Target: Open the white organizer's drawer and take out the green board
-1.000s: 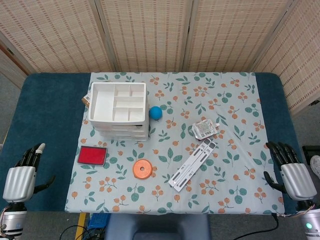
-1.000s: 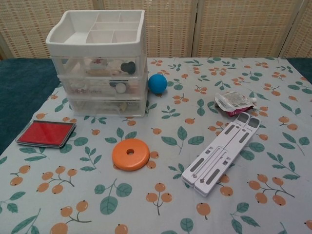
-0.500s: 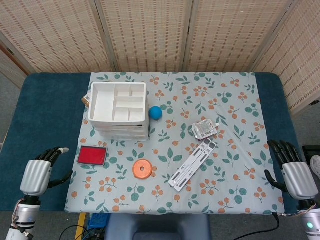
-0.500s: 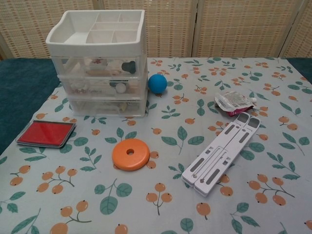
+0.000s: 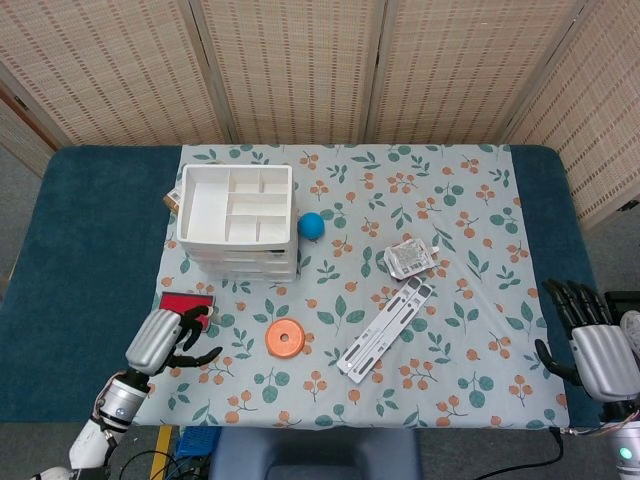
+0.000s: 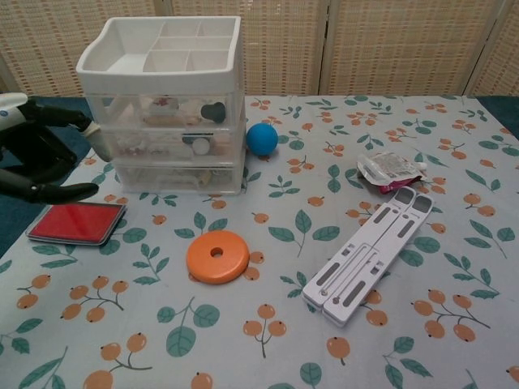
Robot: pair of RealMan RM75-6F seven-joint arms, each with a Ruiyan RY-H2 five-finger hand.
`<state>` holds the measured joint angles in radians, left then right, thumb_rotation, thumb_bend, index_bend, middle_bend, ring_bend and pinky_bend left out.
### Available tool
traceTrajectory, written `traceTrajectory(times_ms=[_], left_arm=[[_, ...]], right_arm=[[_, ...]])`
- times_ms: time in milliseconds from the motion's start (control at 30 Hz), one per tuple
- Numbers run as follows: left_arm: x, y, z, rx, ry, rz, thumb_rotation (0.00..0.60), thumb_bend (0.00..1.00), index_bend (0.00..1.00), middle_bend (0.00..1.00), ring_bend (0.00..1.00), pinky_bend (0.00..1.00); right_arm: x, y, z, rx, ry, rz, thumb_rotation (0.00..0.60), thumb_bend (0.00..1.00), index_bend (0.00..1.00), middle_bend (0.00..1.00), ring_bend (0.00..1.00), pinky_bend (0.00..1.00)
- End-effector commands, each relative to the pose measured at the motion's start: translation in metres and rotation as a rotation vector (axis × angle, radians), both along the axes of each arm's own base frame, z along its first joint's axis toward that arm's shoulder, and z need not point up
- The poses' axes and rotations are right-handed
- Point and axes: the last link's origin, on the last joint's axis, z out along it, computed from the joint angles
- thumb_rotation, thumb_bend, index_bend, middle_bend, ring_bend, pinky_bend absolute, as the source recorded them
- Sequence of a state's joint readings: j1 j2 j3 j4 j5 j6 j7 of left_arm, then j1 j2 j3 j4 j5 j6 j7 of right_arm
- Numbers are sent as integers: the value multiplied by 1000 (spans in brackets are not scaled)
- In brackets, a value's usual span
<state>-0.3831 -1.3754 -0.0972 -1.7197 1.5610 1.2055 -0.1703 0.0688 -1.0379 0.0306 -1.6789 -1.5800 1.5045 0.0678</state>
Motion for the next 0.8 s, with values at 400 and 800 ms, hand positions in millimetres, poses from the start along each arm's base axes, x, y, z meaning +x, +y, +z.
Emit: traceTrajectory(times_ms=[400,800], left_arm=[[33,4,-75,-363,-280,138,600,210,159,935,1000,1000],[47,13,-109,-394,-526,355,600,210,113,944,1000,1000]], right_arm=[[3,1,1,-3,2,4,600,413,0,68,0,24],[3,3,1,-2,5,-4,600,413,0,68,0,23]])
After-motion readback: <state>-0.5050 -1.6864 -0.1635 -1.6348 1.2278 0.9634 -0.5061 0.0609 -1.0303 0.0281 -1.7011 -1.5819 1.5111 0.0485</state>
